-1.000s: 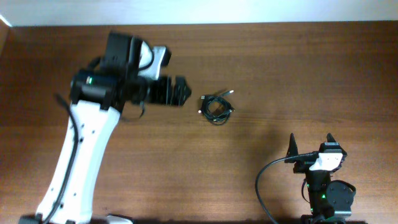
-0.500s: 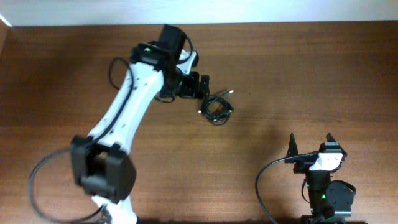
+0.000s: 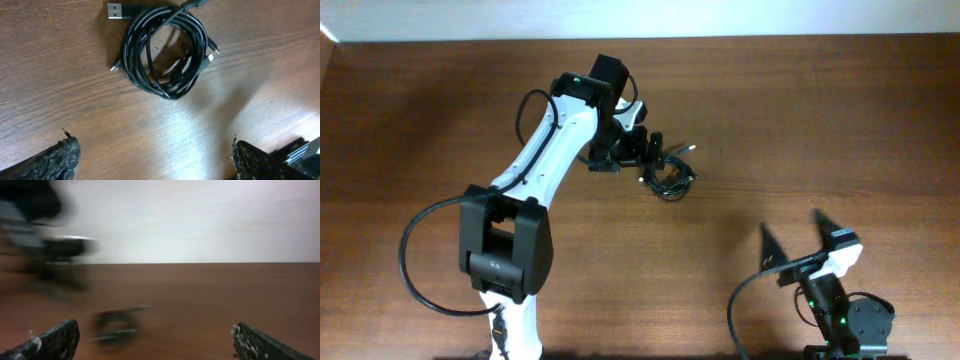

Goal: Untangle cables

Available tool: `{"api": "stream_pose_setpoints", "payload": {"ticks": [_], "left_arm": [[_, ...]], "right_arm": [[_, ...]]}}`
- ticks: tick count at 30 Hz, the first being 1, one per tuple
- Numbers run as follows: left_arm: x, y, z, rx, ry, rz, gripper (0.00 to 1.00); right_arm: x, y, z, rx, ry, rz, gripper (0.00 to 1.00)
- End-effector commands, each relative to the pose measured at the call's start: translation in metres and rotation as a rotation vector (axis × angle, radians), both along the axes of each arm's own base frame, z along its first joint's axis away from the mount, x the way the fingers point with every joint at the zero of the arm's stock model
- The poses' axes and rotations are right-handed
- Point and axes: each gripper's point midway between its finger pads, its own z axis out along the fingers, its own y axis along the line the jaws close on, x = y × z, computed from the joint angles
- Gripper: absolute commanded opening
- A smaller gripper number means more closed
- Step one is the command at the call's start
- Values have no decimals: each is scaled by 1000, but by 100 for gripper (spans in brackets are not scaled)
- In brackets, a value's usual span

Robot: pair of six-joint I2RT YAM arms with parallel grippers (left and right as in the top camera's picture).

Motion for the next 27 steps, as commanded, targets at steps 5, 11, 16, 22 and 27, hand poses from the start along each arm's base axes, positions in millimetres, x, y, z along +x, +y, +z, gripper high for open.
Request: {"api": "stream_pose_setpoints", "payload": {"ticks": [5,11,16,22,27], "left_arm": [[3,-4,-28,14,82,72,99],[10,-7,-35,13,72,86,97],[12,-9,-51,51,110,161,75],[12,-14,-56,100,103,215,50],[15,-10,-60,176,63,237,49]], "right_arm": [[-62,50,114,135,-285,385,98],[-70,1,191,-91,-245,-19,98],[-83,-24,194,-152,191,-164,98],[-105,37,163,-19,446,241,98],[-105,50,166,20,463,342,98]]}}
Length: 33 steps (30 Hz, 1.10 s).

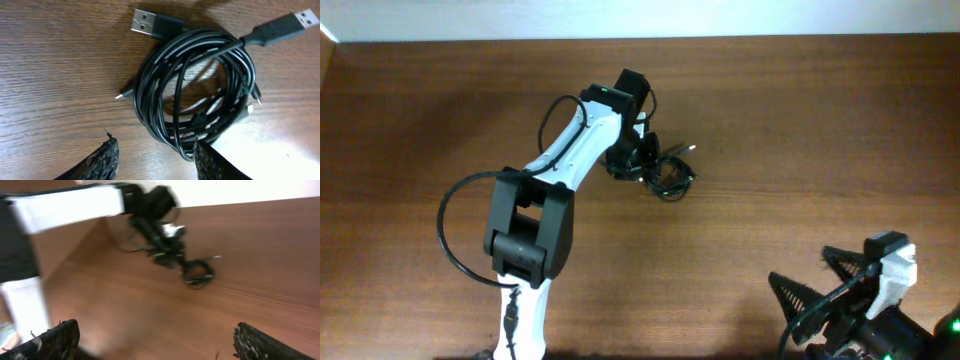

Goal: Untangle cables

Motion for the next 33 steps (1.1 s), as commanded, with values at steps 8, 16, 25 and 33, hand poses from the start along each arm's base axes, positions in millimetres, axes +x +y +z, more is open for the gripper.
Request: {"api": "stream_pose_setpoints", "payload": {"ticks": [8,16,25,33], "left_arm": [[7,-9,-3,44,-50,19,44],[8,-6,-6,84,-65,16,26],[-3,-12,-34,98,9,2,21],[1,-13,-26,89,0,2,0]], "right_arm": [[32,-22,-29,154,335,-233,98],[54,-21,-62,193,593,-232,98],[63,-22,-87,185,758,-235,99],[67,-24,-93,167,777,-233,98]]}}
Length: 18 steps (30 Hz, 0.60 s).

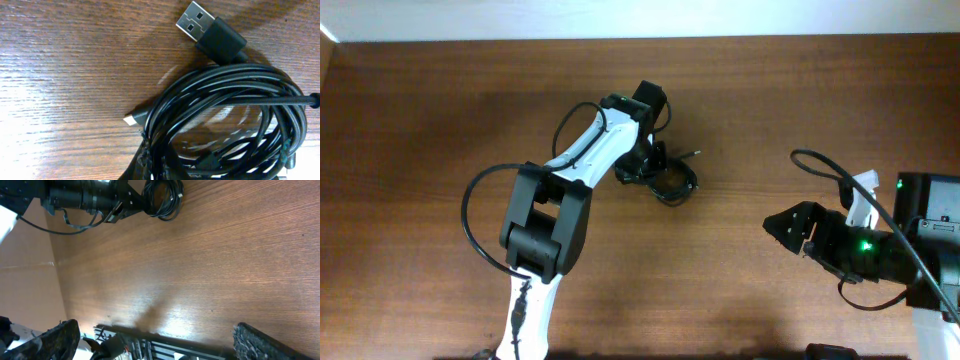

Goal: Untangle cables

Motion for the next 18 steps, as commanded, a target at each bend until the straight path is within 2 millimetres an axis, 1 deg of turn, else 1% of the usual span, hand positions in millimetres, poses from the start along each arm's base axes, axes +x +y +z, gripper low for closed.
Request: {"api": "stream_pose_setpoints", "payload": {"ticks": [1,4,7,9,12,14,16,18], "left_arm": [[4,-7,11,-21,-8,-31,0],[3,-23,37,-112,-20,-176,0],[-3,-33,66,-179,4,-211,0],[-7,-39,83,-221,10,-238,0],[-14,-50,110,-317,-4,-355,0],[-18,-49,120,-319,3,-362,0],[-23,-50,126,-338,-7,-428,0],[-26,-52,127,-347,-17,-485,0]], "right_arm": [[2,-4,-2,-22,3,-1,98],[5,-8,-7,-46,19,-12,98],[9,-10,-9,-48,26,-13,98],[15,-11,-11,-55,23,-16,98],[30,-16,-16,-70,17,-23,98],[41,-17,-20,-70,16,-23,98],[54,-18,-29,-61,37,-23,99],[62,-18,-37,-51,64,-19,98]]}}
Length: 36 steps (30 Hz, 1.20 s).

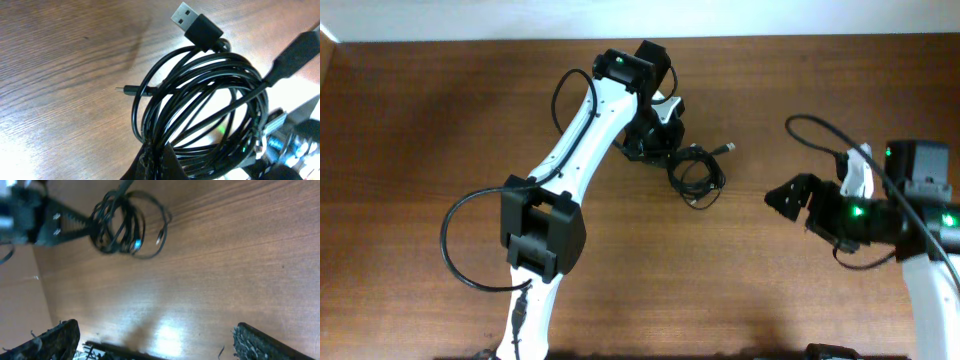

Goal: Untangle cables

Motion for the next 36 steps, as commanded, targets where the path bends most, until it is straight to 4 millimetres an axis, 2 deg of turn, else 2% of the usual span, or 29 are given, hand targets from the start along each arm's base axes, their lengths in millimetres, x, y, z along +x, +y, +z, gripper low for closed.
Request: {"api": "stream_pose_setpoints", "payload": {"ticks": [1,7,12,14,16,21,24,26,27,31,33,36], "left_arm": [[-8,-13,11,-87,-50,-159,0],[-15,-21,11,-92,-70,-225,0],[-14,-23,11,-96,-77,-228,0],[-16,-24,12,-102,-69,-228,0],[-20,-28,15,-135,-48,-227,0],[-23,-33,19,-175,-39,-236,0],[-22,-32,19,-173,-40,-234,0],[-20,-29,16,-149,-52,-234,0],[-15,-21,10,-88,-73,-229,0],[1,11,-4,127,-89,-95,0],[6,19,-6,172,-93,-49,0],[18,42,-11,294,-112,64,0]], "right_arm": [[15,0,-16,17,52,11,98],[41,35,-45,122,122,127,98],[54,59,-71,120,152,208,99],[60,61,-83,88,162,215,99],[63,52,-102,9,209,170,98],[62,51,-128,-40,286,166,77],[62,50,-142,-87,315,171,54],[62,44,-146,-126,321,163,42],[62,42,-147,-138,322,160,37],[62,40,-148,-148,323,152,5],[62,38,-149,-159,323,149,4],[61,29,-152,-204,351,98,4]]}}
